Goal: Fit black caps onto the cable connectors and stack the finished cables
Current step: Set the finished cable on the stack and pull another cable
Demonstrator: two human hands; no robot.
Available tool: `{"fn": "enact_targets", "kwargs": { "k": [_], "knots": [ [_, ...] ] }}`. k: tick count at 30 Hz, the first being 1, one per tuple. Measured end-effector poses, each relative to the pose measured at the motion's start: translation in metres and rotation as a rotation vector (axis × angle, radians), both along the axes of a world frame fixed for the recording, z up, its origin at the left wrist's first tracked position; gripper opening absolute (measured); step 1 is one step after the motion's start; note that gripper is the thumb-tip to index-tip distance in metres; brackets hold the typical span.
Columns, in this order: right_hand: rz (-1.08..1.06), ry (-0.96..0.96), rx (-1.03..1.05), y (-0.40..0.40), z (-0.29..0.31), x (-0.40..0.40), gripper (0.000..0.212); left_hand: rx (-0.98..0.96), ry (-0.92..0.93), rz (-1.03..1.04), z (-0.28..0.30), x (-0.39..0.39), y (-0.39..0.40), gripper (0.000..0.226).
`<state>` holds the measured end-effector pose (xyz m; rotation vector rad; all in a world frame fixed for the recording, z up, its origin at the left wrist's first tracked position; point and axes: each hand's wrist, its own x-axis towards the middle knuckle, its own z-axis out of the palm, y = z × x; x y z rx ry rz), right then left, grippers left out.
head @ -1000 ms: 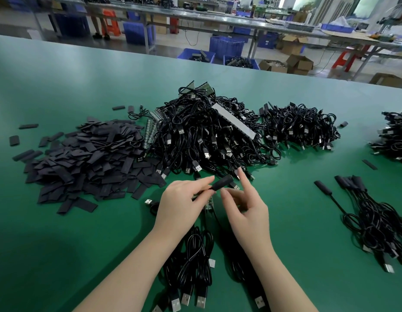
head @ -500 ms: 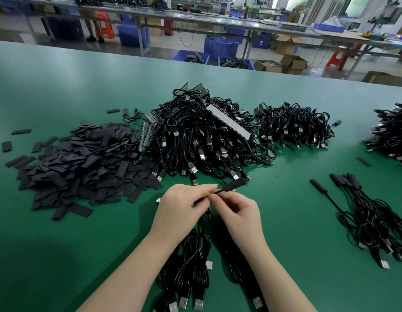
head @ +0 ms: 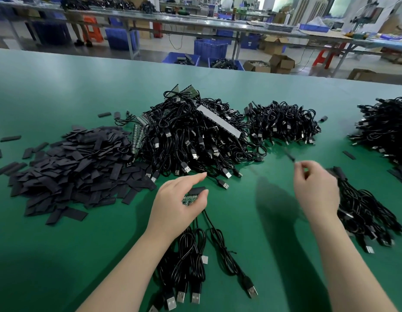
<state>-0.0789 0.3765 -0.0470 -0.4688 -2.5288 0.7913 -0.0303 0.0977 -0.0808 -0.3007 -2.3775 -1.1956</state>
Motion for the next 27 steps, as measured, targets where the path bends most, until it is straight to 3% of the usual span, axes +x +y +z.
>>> {"fn": "enact_targets", "kwargs": {
  "k": [3, 6, 13, 16, 19, 22, 24, 27],
  "knots": [
    [0.035, -0.383, 0.428, 0.014, -0.019, -0.002, 0.033, -0.002, 0.003, 0.001, -0.001, -0.002, -0.001, 0.037],
    [0.013, -0.435, 0.633, 0.025, -0.038, 0.008, 0.038, 0.004, 0.006, 0.009, -0.002, -0.003, -0.001, 0.034],
    [-0.024, -0.431, 0.540, 0.061, -0.036, -0.001, 0.037, 0.000, -0.007, 0.023, -0.006, -0.004, -0.003, 0.028],
    [-0.006, -0.316, 0.612, 0.040, -0.023, 0.001, 0.030, 0.029, -0.011, 0.096, -0.007, -0.007, -0.004, 0.027],
    [0.216, -0.150, 0.479, -0.015, -0.011, 0.013, 0.026, -0.019, -0.039, 0.167, -0.008, -0.009, -0.005, 0.028],
    [0.480, -0.277, 0.225, -0.076, -0.010, 0.027, 0.029, -0.151, -0.092, 0.209, -0.008, -0.009, -0.006, 0.029],
    [0.601, -0.360, 0.162, -0.109, -0.015, 0.032, 0.034, -0.188, -0.124, 0.209, -0.009, -0.009, -0.007, 0.029],
    [0.594, -0.308, 0.151, -0.126, -0.020, 0.028, 0.035, -0.198, -0.156, 0.175, -0.012, -0.010, -0.008, 0.028]
  ]
}}
